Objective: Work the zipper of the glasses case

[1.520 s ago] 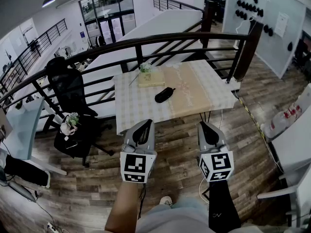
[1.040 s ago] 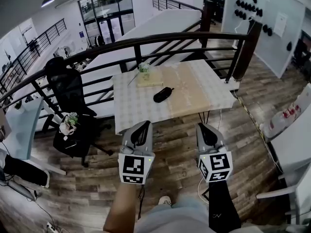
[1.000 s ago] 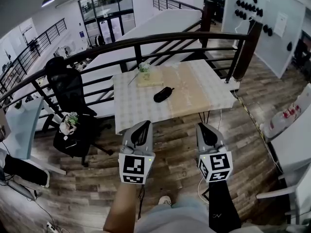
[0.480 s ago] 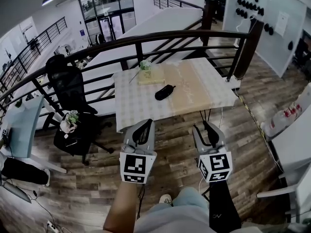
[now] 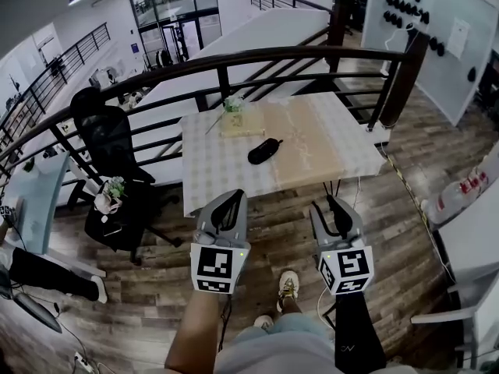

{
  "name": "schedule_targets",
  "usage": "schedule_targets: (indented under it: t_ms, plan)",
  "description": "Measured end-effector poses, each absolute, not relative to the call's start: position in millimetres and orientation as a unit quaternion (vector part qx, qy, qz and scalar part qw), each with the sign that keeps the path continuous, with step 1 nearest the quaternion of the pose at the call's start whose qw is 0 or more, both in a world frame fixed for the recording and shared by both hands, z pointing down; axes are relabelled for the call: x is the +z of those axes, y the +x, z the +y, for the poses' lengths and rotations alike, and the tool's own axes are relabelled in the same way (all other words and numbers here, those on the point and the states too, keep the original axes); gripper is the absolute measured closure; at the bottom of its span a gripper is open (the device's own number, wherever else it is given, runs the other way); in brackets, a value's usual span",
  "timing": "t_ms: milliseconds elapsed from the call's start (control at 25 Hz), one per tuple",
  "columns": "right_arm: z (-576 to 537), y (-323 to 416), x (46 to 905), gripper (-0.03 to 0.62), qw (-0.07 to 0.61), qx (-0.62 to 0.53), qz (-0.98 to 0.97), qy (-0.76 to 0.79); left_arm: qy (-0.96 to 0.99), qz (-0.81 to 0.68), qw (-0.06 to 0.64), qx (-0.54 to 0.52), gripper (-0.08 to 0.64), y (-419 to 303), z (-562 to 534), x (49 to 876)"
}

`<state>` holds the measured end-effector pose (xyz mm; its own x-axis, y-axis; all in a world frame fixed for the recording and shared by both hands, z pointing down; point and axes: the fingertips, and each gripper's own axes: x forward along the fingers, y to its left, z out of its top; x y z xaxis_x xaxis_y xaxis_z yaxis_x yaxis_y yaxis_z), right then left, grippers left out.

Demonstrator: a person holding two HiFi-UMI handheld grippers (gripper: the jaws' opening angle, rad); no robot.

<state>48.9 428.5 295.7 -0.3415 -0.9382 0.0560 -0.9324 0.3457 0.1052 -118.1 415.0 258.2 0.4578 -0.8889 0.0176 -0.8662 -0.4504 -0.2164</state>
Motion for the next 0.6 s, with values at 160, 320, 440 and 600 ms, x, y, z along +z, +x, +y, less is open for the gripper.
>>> schedule_targets:
  t_ms: [160, 320, 440, 600]
  plan:
    - [395, 55, 297, 0.416, 0.049, -0.024, -0.823, 0.565, -0.846, 0.521, 0.087, -0.072, 0.551, -111, 384, 262]
    - [350, 64, 290, 0.417, 0.046, -0.025, -0.83, 0.555, -0.844, 0.524, 0.084, -0.073, 0.551, -99, 344, 260]
    - [311, 67, 279, 0.417, 0.038, -0.031, -0.837, 0.545, -0.842, 0.528, 0.084, -0.071, 0.551, -90, 312, 254]
    - [266, 71, 266, 0.417, 0.03, -0.038, -0.846, 0.532, -0.836, 0.538, 0.087, -0.065, 0.551, -82, 275, 244]
